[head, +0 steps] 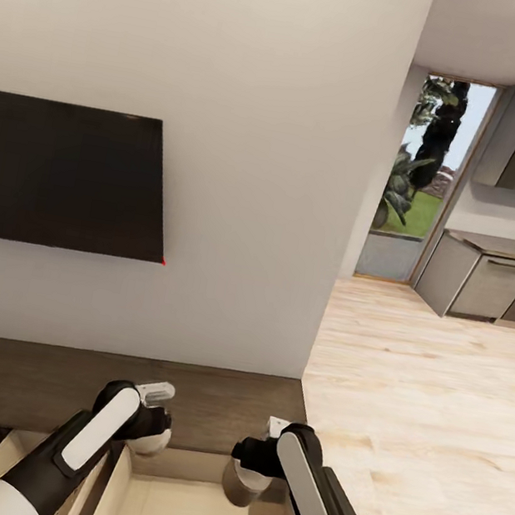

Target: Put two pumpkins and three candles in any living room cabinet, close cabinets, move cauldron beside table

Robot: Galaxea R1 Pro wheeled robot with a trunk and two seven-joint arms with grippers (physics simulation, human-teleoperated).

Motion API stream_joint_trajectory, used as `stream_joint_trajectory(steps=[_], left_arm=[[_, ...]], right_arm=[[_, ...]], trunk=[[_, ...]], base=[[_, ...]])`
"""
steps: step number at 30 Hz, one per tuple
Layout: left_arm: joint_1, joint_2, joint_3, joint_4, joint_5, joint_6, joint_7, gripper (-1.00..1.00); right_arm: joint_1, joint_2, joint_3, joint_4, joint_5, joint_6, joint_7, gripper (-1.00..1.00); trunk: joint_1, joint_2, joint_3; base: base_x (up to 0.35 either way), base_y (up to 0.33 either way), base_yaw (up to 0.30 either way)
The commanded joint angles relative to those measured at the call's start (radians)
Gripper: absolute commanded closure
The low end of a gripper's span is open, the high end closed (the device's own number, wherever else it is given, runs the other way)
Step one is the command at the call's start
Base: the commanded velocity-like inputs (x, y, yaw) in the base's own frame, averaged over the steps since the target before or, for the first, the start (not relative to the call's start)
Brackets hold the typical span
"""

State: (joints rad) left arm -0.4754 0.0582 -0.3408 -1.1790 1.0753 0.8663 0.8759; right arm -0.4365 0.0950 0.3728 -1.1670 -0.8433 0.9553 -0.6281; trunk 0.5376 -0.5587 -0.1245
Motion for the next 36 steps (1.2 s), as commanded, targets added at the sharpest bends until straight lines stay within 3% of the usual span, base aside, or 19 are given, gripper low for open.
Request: stream_joint_trajectory(steps=[1, 14, 21, 32, 36], left_arm=[[-0.002, -0.006, -0.005, 0.016, 0.004, -0.001, 0.017, 1.00], [-0.005, -0.047, -0.010, 0.104, 0.000, -0.004, 0.027, 1.00], [-0.005, -0.067, -0.016, 0.110, 0.000, -0.004, 0.027, 1.00], [-0.008, -0.092, -0.024, 0.162, -0.003, -0.011, 0.025, 1.00], [-0.007, -0.093, -0.024, 0.166, -0.003, -0.010, 0.024, 1.00]], right_arm=[[-0.001, 0.000, 0.003, 0.000, -0.011, -0.002, -0.013, 1.00], [-0.004, 0.000, 0.010, 0.020, -0.009, -0.012, -0.019, 1.00], [-0.023, 0.001, 0.067, 0.103, -0.013, -0.067, -0.021, 1.00], [-0.039, 0.003, 0.097, 0.158, -0.013, -0.116, -0.018, 1.00], [-0.039, 0.024, 0.117, 0.160, -0.012, -0.117, -0.018, 1.00]], trunk=[[0.004, -0.009, -0.005], [0.054, -0.100, -0.046], [0.081, -0.149, -0.068], [0.123, -0.226, -0.102], [0.139, -0.254, -0.115]], base=[[0.000, 0.000, 0.000], [0.000, 0.000, 0.000], [0.000, 0.000, 0.000], [0.000, 0.000, 0.000], [0.000, 0.000, 0.000]])
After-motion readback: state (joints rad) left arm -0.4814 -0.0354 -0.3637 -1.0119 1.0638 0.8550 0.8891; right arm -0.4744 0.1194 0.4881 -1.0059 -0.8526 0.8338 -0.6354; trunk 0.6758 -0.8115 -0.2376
